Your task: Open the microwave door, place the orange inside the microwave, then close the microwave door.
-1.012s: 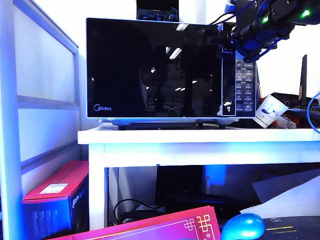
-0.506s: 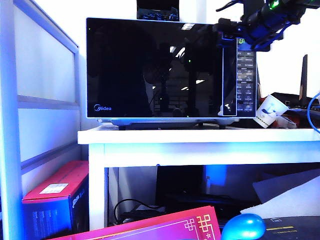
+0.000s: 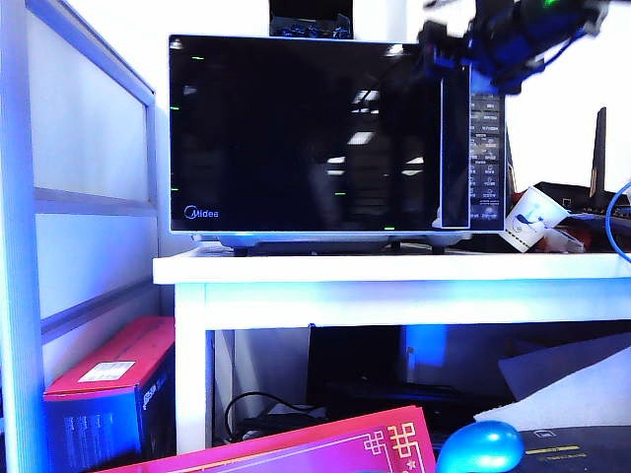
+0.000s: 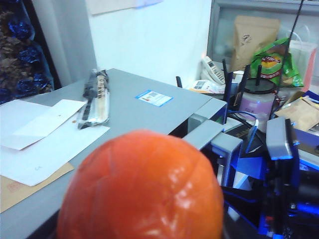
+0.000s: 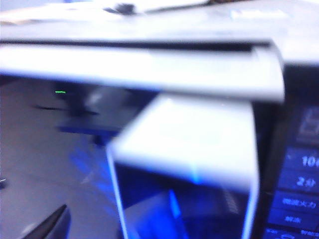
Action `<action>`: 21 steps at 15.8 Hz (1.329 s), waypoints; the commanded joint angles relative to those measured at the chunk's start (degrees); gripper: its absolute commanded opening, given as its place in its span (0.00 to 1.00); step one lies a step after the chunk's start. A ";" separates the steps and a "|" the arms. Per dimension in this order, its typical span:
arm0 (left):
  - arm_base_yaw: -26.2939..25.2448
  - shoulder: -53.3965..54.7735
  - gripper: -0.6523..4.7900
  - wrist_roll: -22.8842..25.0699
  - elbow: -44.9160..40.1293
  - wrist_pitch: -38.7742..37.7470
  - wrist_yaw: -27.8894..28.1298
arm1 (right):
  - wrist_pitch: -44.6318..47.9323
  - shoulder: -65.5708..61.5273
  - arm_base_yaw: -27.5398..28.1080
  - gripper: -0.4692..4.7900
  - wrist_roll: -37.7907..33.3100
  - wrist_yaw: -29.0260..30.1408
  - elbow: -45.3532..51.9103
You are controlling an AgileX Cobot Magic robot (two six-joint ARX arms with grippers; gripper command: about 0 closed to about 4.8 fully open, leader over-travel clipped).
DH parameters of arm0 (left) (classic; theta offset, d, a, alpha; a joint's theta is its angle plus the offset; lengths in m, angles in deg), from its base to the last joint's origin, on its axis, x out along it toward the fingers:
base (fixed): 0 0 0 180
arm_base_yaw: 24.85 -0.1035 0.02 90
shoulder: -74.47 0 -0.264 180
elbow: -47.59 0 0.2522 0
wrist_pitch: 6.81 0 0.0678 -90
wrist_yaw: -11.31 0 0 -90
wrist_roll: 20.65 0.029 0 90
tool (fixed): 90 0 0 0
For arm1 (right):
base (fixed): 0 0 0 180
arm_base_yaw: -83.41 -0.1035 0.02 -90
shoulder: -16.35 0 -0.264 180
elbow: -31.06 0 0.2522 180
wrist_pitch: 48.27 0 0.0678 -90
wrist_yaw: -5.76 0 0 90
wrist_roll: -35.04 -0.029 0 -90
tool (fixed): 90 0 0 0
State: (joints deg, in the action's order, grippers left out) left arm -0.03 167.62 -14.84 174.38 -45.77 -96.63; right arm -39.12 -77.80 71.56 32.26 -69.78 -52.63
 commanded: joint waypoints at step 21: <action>0.07 -0.24 0.47 0.17 0.28 0.37 -0.28 | -5.03 6.49 0.15 0.23 3.45 -24.44 -0.31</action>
State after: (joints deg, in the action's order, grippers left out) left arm -0.05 167.62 -14.84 174.40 -46.11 -96.63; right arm -46.57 -70.76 71.71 35.60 -96.34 -52.72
